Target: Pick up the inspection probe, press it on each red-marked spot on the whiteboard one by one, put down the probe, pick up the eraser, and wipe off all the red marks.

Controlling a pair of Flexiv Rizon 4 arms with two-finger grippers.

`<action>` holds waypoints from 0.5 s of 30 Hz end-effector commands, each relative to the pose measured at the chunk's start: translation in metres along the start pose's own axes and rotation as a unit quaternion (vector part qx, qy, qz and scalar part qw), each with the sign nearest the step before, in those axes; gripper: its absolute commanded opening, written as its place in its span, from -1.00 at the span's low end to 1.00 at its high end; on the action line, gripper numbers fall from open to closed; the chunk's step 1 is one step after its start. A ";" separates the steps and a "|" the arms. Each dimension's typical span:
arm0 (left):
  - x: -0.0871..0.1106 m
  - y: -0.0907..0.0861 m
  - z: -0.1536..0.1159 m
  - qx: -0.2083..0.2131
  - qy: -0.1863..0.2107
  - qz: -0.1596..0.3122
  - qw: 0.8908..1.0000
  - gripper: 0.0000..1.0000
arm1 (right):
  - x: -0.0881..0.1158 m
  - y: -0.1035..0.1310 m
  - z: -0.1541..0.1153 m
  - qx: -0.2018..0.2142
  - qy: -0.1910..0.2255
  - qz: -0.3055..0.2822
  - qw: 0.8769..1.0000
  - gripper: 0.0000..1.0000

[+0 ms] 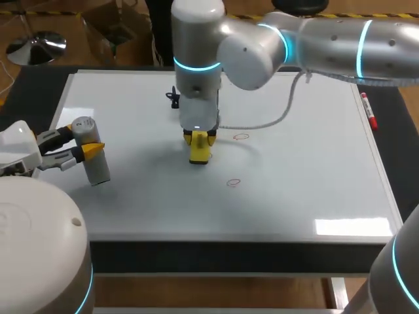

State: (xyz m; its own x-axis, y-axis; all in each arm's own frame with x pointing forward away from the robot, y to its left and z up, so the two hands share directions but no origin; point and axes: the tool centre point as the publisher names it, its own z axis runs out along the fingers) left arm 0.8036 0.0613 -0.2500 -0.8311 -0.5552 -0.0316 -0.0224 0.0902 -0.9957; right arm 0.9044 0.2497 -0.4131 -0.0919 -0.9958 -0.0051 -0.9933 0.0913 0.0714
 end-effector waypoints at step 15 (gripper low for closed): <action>0.000 -0.001 0.000 0.000 -0.001 0.000 1.000 -1.00 | -0.015 -0.003 0.011 -0.012 0.022 -0.008 1.000 -1.00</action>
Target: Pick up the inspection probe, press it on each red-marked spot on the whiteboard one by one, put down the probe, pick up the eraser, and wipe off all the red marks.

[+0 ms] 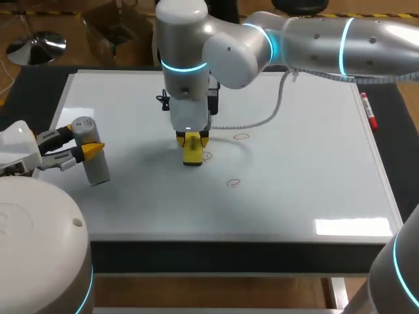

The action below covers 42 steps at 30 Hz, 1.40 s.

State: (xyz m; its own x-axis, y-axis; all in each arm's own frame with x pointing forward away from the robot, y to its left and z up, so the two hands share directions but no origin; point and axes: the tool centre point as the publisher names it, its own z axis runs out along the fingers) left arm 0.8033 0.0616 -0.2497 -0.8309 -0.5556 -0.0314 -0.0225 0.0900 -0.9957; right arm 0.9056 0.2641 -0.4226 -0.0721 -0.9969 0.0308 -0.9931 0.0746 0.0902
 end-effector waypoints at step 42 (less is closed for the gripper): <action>0.000 -0.001 0.000 0.000 0.000 0.000 1.000 -1.00 | 0.079 0.007 0.003 -0.002 0.018 0.080 0.997 -1.00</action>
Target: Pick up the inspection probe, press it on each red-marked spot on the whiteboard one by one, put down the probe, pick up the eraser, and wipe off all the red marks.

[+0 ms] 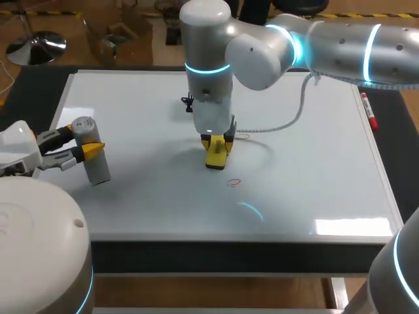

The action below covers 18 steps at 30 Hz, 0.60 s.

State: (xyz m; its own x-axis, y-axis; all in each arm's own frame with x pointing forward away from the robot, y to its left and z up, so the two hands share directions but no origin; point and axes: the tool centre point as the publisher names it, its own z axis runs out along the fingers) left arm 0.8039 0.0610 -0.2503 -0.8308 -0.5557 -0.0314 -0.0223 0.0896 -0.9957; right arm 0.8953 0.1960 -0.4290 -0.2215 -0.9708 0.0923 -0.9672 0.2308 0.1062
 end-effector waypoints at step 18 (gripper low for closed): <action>0.000 -0.001 -0.001 0.000 0.000 0.000 1.000 -1.00 | 0.104 -0.036 -0.041 0.021 -0.032 0.101 0.994 -1.00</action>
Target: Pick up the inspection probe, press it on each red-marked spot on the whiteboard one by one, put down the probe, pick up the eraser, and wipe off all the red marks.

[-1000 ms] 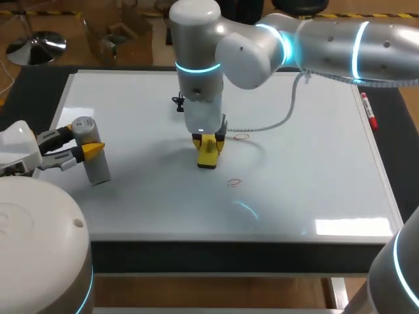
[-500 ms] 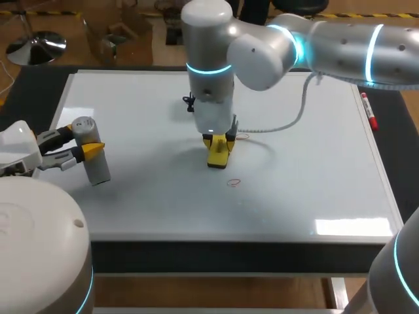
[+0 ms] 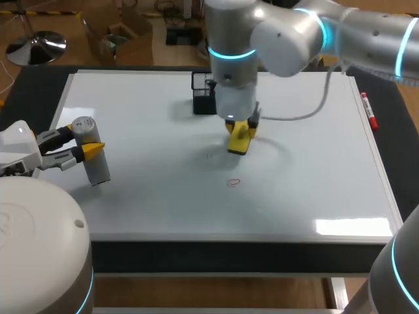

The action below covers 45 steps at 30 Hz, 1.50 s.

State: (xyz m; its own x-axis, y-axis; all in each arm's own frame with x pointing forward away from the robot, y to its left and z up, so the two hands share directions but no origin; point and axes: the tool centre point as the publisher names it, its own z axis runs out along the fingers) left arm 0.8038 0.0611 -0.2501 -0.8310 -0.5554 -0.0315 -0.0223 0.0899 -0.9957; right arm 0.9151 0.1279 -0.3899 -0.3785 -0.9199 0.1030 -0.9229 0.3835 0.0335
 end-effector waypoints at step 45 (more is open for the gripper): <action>0.000 -0.001 -0.001 0.000 0.000 0.000 1.000 -1.00 | 0.243 -0.053 0.017 -0.019 -0.069 0.249 0.966 -1.00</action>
State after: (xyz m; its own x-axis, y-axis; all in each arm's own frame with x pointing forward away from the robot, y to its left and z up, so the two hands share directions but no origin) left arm 0.8035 0.0614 -0.2498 -0.8314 -0.5548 -0.0315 -0.0224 0.0901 -0.9957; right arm 0.8763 -0.1128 -0.3849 -0.7842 -0.6201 0.0234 -0.6184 0.7841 0.0534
